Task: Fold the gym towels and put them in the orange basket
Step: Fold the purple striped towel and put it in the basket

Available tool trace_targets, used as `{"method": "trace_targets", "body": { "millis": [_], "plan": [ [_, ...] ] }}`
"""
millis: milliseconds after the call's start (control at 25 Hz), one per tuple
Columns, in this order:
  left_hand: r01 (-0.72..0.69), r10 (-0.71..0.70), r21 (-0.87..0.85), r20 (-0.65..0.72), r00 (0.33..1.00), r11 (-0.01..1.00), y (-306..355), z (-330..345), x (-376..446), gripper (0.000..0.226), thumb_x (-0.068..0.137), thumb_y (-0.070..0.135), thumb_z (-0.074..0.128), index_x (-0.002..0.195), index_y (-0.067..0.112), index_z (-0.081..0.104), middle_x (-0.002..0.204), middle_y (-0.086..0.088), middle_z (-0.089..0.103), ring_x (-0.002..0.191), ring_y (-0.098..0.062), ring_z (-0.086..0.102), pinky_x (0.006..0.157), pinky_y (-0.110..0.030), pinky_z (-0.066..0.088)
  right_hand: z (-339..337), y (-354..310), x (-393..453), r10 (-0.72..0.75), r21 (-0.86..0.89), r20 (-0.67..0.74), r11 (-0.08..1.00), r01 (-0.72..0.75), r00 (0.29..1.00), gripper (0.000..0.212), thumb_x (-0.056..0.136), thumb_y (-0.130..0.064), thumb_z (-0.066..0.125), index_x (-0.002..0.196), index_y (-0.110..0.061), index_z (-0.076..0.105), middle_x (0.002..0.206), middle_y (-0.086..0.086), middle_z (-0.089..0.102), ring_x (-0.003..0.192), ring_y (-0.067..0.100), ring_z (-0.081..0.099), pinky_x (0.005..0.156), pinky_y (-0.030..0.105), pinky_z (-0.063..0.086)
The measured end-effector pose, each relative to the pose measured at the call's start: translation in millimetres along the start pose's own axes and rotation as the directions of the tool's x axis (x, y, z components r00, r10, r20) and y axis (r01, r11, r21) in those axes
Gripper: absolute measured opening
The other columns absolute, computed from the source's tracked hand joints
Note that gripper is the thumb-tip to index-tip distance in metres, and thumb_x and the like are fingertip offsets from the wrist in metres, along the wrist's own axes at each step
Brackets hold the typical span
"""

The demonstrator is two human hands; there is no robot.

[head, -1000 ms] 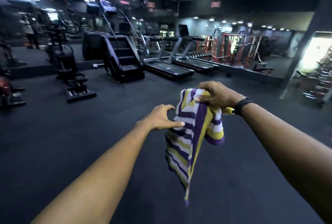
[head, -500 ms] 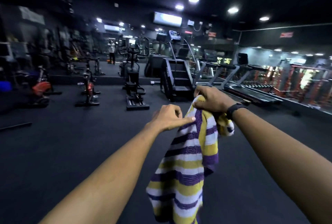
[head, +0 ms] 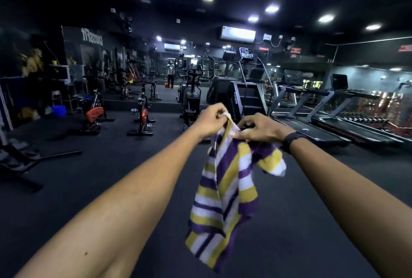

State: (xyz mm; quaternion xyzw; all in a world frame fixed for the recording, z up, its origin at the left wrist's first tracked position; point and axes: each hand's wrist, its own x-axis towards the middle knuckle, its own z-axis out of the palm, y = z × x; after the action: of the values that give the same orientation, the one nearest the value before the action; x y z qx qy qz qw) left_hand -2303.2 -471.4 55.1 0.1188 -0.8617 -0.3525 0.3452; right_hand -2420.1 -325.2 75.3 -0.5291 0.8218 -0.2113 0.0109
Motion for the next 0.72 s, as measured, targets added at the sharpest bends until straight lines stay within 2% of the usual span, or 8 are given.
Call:
{"method": "trace_targets", "body": {
  "millis": [120, 200, 320, 440, 520, 600, 680, 720],
  "plan": [
    [-0.027, 0.028, -0.06, 0.012, 1.0, 0.998, 24.6, -5.0, 11.5, 0.016, 0.094, 0.007, 0.048, 0.084, 0.019, 0.052, 0.078, -0.008, 0.052, 0.07, -0.018, 0.045, 0.064, -0.029, 0.034, 8.9, -12.4, 1.0, -0.011, 0.102, -0.01, 0.995, 0.012, 1.0, 0.029, 0.085, -0.033, 0.069, 0.076, -0.007, 0.064, 0.066, -0.003, 0.057, 0.06, 0.009, 0.05, 0.06, 0.025, 0.041],
    [-0.034, 0.033, -0.069, -0.024, 0.999, 0.997, 27.3, -14.2, 17.1, 0.015, 0.097, 0.012, 0.046, 0.086, 0.019, 0.051, 0.077, -0.005, 0.05, 0.068, -0.017, 0.044, 0.065, -0.03, 0.035, 10.4, -21.7, 4.6, 0.033, 0.143, -0.179, 0.99, -0.007, 0.983, 0.024, 0.092, -0.018, 0.057, 0.07, -0.008, 0.054, 0.068, 0.003, 0.057, 0.062, 0.015, 0.051, 0.058, 0.027, 0.04],
    [-0.025, 0.024, -0.007, -0.098, 0.995, 1.0, 26.3, -34.0, 20.4, 0.016, 0.098, 0.025, 0.049, 0.085, 0.018, 0.053, 0.084, 0.0, 0.057, 0.08, -0.018, 0.053, 0.077, -0.034, 0.043, 5.6, -24.5, 13.3, 0.117, 0.194, -0.427, 0.98, -0.035, 0.897, 0.01, 0.091, -0.007, 0.046, 0.082, -0.007, 0.049, 0.081, 0.012, 0.054, 0.077, 0.024, 0.047, 0.061, 0.029, 0.025],
    [-0.026, 0.025, -0.002, -0.191, 0.981, 1.0, 33.4, -52.1, 17.3, 0.017, 0.097, 0.028, 0.053, 0.088, 0.013, 0.057, 0.086, 0.003, 0.058, 0.087, -0.018, 0.054, 0.08, -0.032, 0.041, 3.1, -32.9, 18.7, 0.113, 0.186, -0.468, 0.982, -0.027, 0.877, 0.011, 0.088, -0.006, 0.044, 0.079, -0.01, 0.049, 0.078, 0.012, 0.054, 0.077, 0.027, 0.047, 0.062, 0.031, 0.027],
    [-0.072, 0.078, 0.034, -0.224, 0.971, 0.997, 38.0, -60.4, 10.0, 0.014, 0.092, 0.026, 0.06, 0.086, 0.014, 0.059, 0.082, 0.006, 0.057, 0.086, -0.017, 0.053, 0.077, -0.029, 0.04, 5.6, -38.4, 21.9, 0.121, 0.282, -0.493, 0.959, 0.026, 0.862, 0.025, 0.092, -0.012, 0.046, 0.067, -0.017, 0.045, 0.068, 0.006, 0.051, 0.071, 0.024, 0.047, 0.06, 0.032, 0.03],
    [-0.099, 0.118, 0.187, -0.096, 0.988, 0.977, 35.2, -65.0, -2.1, 0.014, 0.08, 0.021, 0.074, 0.084, 0.018, 0.06, 0.082, 0.009, 0.056, 0.086, -0.016, 0.055, 0.077, -0.028, 0.042, 7.8, -38.9, 23.8, 0.145, 0.342, -0.546, 0.938, 0.061, 0.825, 0.034, 0.094, -0.018, 0.049, 0.061, -0.015, 0.045, 0.059, 0.002, 0.047, 0.065, 0.024, 0.045, 0.055, 0.034, 0.032],
    [-0.049, 0.024, 0.366, 0.074, 0.997, 0.93, 21.0, -66.4, -12.6, 0.024, 0.07, 0.017, 0.081, 0.083, 0.017, 0.061, 0.09, 0.006, 0.059, 0.09, -0.016, 0.056, 0.078, -0.026, 0.044, 4.9, -38.0, 23.2, 0.149, 0.319, -0.605, 0.945, 0.067, 0.782, 0.027, 0.093, -0.013, 0.048, 0.067, -0.006, 0.055, 0.063, 0.01, 0.056, 0.062, 0.027, 0.052, 0.055, 0.037, 0.041],
    [0.0, -0.047, 0.464, 0.09, 0.995, 0.886, 7.4, -69.1, -14.2, 0.026, 0.069, 0.018, 0.083, 0.082, 0.016, 0.06, 0.096, 0.0, 0.061, 0.092, -0.018, 0.056, 0.079, -0.027, 0.045, 1.4, -38.7, 21.8, 0.15, 0.319, -0.627, 0.945, 0.076, 0.765, 0.024, 0.092, -0.009, 0.047, 0.071, -0.003, 0.057, 0.066, 0.012, 0.057, 0.058, 0.027, 0.054, 0.053, 0.033, 0.044]
  ]
}}
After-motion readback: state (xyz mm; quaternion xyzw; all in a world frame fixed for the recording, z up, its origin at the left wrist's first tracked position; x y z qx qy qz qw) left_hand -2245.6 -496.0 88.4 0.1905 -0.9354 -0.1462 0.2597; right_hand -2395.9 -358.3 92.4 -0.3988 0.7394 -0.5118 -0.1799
